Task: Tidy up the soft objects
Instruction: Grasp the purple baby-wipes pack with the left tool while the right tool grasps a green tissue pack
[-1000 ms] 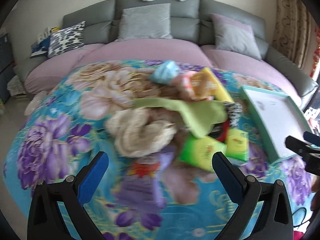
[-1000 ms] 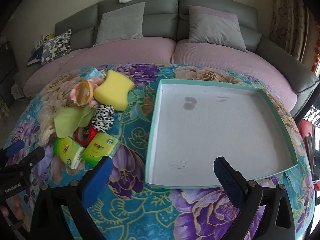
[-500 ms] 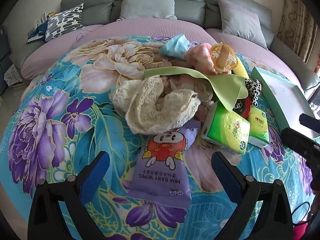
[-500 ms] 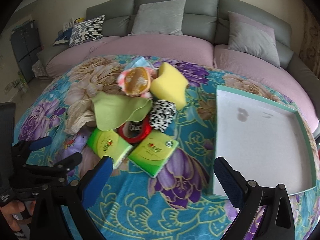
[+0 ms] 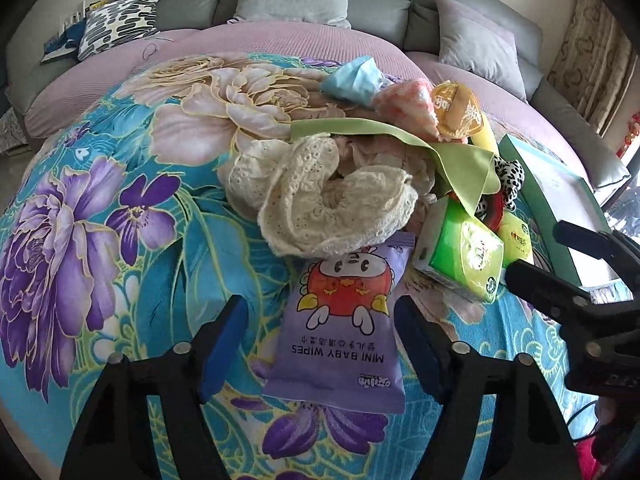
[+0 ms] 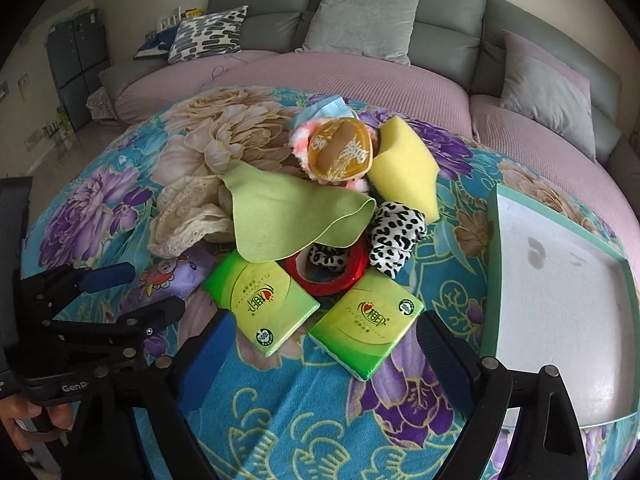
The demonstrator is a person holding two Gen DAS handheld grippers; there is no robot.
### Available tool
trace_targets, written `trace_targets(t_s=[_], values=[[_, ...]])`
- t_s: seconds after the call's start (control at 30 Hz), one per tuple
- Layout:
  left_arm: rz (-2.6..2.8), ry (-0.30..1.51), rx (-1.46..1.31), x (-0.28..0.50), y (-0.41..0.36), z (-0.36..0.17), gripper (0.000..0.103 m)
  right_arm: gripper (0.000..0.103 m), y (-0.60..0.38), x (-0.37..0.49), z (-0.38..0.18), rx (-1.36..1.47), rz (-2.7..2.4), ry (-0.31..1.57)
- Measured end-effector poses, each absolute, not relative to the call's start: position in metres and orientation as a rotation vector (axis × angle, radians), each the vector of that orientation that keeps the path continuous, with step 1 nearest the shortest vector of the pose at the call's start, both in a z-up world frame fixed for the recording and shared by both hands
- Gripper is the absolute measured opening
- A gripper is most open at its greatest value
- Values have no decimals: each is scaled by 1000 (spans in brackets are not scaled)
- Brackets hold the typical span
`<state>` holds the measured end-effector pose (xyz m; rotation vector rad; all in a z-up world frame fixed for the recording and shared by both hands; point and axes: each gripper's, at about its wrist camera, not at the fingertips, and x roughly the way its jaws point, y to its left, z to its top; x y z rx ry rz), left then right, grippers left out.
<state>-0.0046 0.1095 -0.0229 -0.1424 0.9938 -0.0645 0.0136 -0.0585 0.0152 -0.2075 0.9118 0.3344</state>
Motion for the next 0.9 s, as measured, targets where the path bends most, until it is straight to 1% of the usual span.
trace_targets(t_s=[0.07,0.1,0.17,0.37,0.6,0.77,0.83,0.9], values=[[-69,998,-140,-4,111,-23,62,93,-55,17,12,-223,340,923],[-70,1001,-142,-5,112,-23,60,92,-52,19,9,-232,346,931],[-64,1007,-145,-5,116,-23,54,90,-46,22,5,-262,353,939],[-64,1006,-145,-7,119,-23,54,88,-27,23,-2,-340,377,933],[-66,1013,-139,-5,119,-26,54,83,-14,26,-8,-387,399,934],[-61,1018,-134,-3,118,-27,54,74,-9,26,-10,-406,415,932],[-57,1018,-123,-3,117,-28,54,63,-8,25,-11,-407,423,930],[-55,1018,-117,-3,116,-28,54,62,-7,24,-12,-401,435,935]])
